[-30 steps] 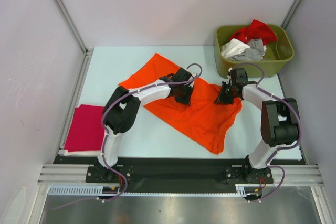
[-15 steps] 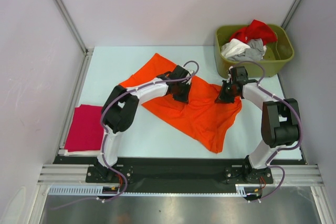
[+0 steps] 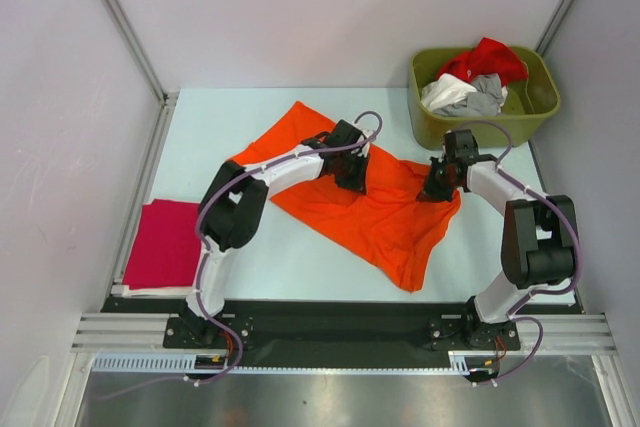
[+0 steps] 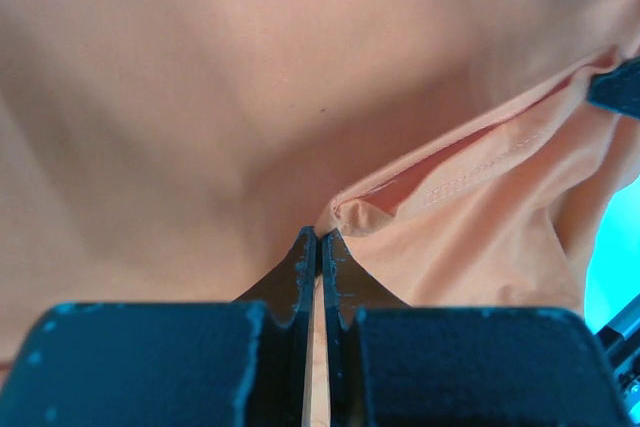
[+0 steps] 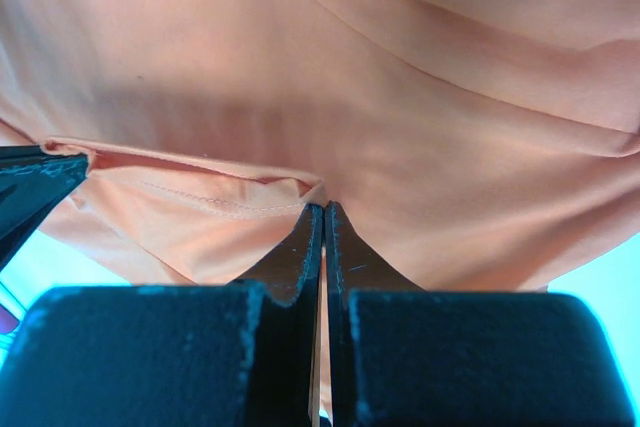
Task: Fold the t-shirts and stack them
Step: Fold the tshirt
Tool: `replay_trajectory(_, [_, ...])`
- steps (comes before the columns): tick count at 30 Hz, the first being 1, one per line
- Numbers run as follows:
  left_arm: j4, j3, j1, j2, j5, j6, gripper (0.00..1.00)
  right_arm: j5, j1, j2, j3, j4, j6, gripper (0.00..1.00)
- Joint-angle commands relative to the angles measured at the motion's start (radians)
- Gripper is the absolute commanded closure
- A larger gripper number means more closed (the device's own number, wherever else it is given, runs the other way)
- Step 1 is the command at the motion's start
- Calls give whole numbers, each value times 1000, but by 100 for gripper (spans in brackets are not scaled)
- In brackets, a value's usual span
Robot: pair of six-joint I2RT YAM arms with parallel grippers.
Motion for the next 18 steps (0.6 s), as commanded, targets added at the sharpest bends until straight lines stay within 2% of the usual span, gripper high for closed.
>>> replay_trajectory(1, [-7, 44, 12, 16, 14, 16, 95, 40, -9, -27, 27, -13, 5, 100])
replay_trajectory(13, [-29, 81, 16, 36, 19, 21, 96, 51, 3, -8, 87, -34, 17, 100])
replay_trajectory(18, [-30, 85, 16, 36, 20, 19, 96, 74, 5, -79, 51, -50, 33, 100])
